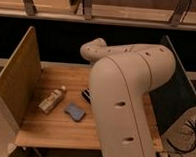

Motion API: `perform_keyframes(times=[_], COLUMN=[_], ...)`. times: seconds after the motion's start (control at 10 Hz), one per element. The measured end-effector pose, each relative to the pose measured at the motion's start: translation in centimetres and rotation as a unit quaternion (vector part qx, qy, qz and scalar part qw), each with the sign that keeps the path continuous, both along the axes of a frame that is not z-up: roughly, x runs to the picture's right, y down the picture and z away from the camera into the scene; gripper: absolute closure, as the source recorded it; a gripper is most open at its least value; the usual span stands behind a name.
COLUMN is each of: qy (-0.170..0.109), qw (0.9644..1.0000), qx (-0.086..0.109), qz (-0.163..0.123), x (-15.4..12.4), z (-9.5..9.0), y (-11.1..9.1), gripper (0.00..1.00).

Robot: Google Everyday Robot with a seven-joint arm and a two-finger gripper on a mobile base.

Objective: Pick up the ceramic bowl

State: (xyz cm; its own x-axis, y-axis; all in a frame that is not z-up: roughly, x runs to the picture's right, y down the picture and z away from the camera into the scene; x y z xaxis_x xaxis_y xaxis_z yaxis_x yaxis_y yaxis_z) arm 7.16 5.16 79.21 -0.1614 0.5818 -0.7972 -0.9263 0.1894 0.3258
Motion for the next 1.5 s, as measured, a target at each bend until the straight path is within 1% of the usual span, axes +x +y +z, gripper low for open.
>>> perform_keyframes(times=[0.1,0.2,0.3,0.4,0.5,0.6,0.7,0.8,0.9,1.0,1.1,1.2,1.3,1.4,1.5], qy=[-0.033,-0.067,-0.101,-0.144,-0.176,-0.201,-0.216,-0.219,-0.220,-0.217,-0.203,-0.187,-0.174,-0.159,-0.152], qw=[0.9989,0.9958,0.9913,0.9843,0.9779,0.9717,0.9680,0.9670,0.9668,0.9674,0.9712,0.9758,0.9793,0.9835,0.9858], qx=[0.025,0.047,0.065,0.084,0.097,0.110,0.117,0.118,0.118,0.117,0.108,0.096,0.085,0.068,0.056], qz=[-0.020,-0.040,-0.054,-0.060,-0.057,-0.055,-0.052,-0.053,-0.054,-0.057,-0.061,-0.061,-0.060,-0.053,-0.045], x=[-0.5,-1.5,-2.4,-3.2,-3.6,-3.7,-4.0,-4.2,-4.4,-4.3,-3.4,-2.2,-1.3,-0.2,0.3], z=[0.7,1.3,1.8,2.3,2.7,2.9,2.9,3.0,3.0,3.1,4.0,5.2,6.1,7.5,8.4], y=[-2.4,-4.5,-6.2,-7.9,-9.0,-10.0,-10.4,-10.5,-10.6,-10.6,-10.1,-9.5,-8.7,-7.7,-6.7], gripper=[0.22,0.22,0.22,0.22,0.22,0.22,0.22,0.22,0.22,0.22,0.22,0.22,0.22,0.22,0.22])
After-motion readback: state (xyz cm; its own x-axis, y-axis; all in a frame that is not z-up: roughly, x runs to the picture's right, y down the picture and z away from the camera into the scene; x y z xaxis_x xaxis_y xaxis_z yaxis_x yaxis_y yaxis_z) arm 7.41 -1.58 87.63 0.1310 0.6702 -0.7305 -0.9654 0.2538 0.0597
